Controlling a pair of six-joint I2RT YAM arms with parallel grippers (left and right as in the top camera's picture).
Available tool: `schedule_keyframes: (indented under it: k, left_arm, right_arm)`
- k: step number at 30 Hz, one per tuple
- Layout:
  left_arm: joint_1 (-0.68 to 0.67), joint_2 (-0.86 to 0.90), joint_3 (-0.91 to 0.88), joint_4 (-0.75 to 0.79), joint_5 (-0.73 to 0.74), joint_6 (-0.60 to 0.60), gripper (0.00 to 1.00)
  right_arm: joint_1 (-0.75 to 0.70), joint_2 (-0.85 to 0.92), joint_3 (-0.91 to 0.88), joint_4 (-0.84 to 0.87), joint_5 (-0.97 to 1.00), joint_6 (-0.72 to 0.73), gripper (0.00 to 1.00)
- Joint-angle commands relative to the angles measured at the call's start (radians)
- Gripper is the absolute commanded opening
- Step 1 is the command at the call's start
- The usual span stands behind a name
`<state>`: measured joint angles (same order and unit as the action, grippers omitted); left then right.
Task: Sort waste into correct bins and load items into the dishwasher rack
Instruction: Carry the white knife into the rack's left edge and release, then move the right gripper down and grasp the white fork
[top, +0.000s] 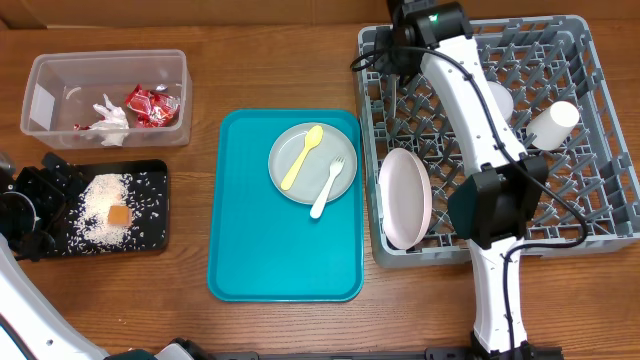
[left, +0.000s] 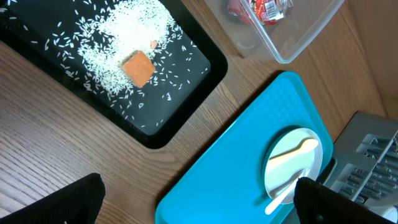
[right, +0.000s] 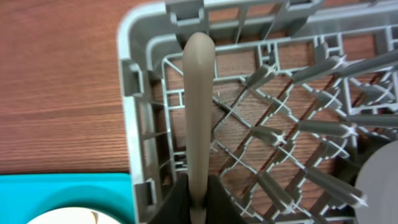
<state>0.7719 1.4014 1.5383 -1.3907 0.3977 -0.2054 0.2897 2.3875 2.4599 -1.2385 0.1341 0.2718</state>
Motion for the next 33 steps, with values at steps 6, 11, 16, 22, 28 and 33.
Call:
schedule_keyframes:
  k: [6,11,16,22,28,33]
  left_arm:
    - [-0.009,-0.002,-0.006,0.001,0.017,0.023,1.00]
    - [-0.009,-0.002,-0.006,0.001,0.017,0.023,1.00]
    - [-0.009,-0.002,-0.006,0.001,0.017,0.023,1.00]
    - [-0.009,-0.002,-0.006,0.001,0.017,0.023,1.00]
    - [-0.009,-0.002,-0.006,0.001,0.017,0.023,1.00]
    - [-0.009,-0.002,-0.006,0.001,0.017,0.023,1.00]
  right_arm:
    - [0.006,0.011,0.002,0.010,-0.004,-0.009,0.55]
    - [0.006,0.010,0.037,-0.025,-0.004,0.035,0.55]
    - [0.010,0.008,0.160,-0.119,-0.006,0.076,0.59]
    - [0.049,0.008,0.365,-0.293,-0.141,0.166,0.74]
    - [0.143,0.011,0.372,-0.439,-0.166,0.291,0.74]
    - [0.256,0.011,0.277,-0.455,-0.100,0.376,0.73]
